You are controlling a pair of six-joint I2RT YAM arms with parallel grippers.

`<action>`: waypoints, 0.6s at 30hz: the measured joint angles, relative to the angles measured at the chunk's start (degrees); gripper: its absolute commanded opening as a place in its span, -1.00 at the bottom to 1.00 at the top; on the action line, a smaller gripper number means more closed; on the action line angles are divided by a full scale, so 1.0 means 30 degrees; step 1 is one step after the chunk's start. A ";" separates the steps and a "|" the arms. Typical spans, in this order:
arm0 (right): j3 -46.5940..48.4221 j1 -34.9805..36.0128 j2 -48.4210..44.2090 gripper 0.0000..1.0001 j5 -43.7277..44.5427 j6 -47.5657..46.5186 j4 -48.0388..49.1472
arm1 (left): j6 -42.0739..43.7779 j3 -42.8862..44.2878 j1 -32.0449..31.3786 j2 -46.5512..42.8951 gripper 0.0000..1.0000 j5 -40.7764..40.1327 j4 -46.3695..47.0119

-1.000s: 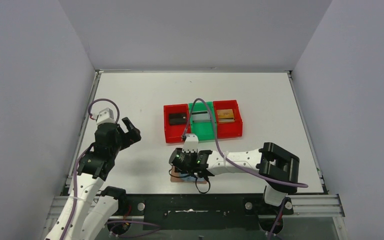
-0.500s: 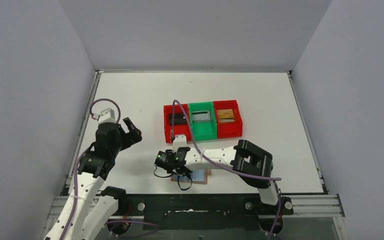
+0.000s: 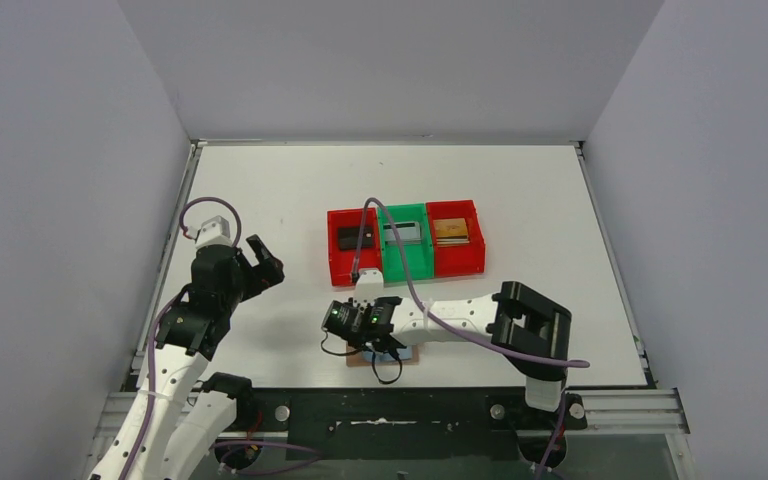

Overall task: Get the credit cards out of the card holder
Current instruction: Reset both arms

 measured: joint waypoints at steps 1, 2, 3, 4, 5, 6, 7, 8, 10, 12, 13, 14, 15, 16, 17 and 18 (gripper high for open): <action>-0.0153 0.0000 -0.0211 -0.72 -0.0029 -0.0051 0.0168 | 0.0000 0.0000 0.0000 0.0000 0.78 0.0007 0.0000; -0.0328 0.0000 -0.0415 -0.72 -0.0058 -0.0066 0.0408 | 0.0000 0.0000 0.0000 0.0000 0.78 0.0015 0.0000; -0.0517 0.0000 -0.0641 -0.72 -0.0087 -0.0073 0.0619 | -0.0007 0.0000 0.0000 0.0000 0.78 0.0044 0.0000; -0.0692 0.0000 -0.0867 -0.72 -0.0087 -0.0095 0.0823 | 0.0000 -0.0007 0.0000 0.0000 0.78 0.0066 0.0007; -0.0962 -0.0022 -0.1166 -0.72 -0.0117 -0.0102 0.1093 | 0.0000 -0.0036 0.0000 0.0000 0.78 0.0080 0.0036; -0.1297 -0.0117 -0.1501 -0.72 -0.0146 -0.0102 0.1377 | 0.0000 -0.0058 0.0000 0.0000 0.78 0.0102 0.0051; -0.1661 -0.0153 -0.1843 -0.71 -0.0211 -0.0073 0.1661 | 0.0000 -0.0087 0.0000 0.0007 0.78 0.0131 0.0058; -0.2069 -0.0226 -0.2171 -0.70 -0.0306 -0.0036 0.1974 | 0.0000 -0.0109 0.0000 0.0022 0.78 0.0146 0.0080; -0.2892 -0.0444 -0.2747 -0.56 -0.0539 0.0058 0.2586 | 0.0000 -0.0146 0.0000 0.0066 0.78 0.0204 0.0095; -0.3738 -0.0780 -0.3220 -0.35 -0.0809 0.0204 0.3162 | 0.0007 -0.0160 0.0000 0.0124 0.78 0.0270 0.0102; -0.4073 -0.0940 -0.3395 -0.26 -0.0947 0.0248 0.3381 | 0.0007 -0.0168 0.0000 0.0146 0.78 0.0284 0.0109; -0.4299 -0.1064 -0.3504 -0.16 -0.1071 0.0233 0.3490 | 0.0007 -0.0168 0.0000 0.0160 0.78 0.0284 0.0117; -0.4415 -0.1137 -0.3577 -0.06 -0.1144 0.0175 0.3570 | 0.0007 -0.0175 0.0000 0.0168 0.78 0.0299 0.0109; -0.4473 -0.1239 -0.3650 0.03 -0.1188 0.0066 0.3606 | 0.0015 -0.0175 0.0000 0.0182 0.78 0.0328 0.0117; -0.4481 -0.1260 -0.3716 0.07 -0.1202 0.0000 0.3657 | 0.0015 -0.0175 0.0000 0.0197 0.78 0.0350 0.0117; -0.4481 -0.1224 -0.3854 0.10 -0.1217 -0.0146 0.3759 | 0.0015 -0.0175 0.0000 0.0204 0.78 0.0372 0.0117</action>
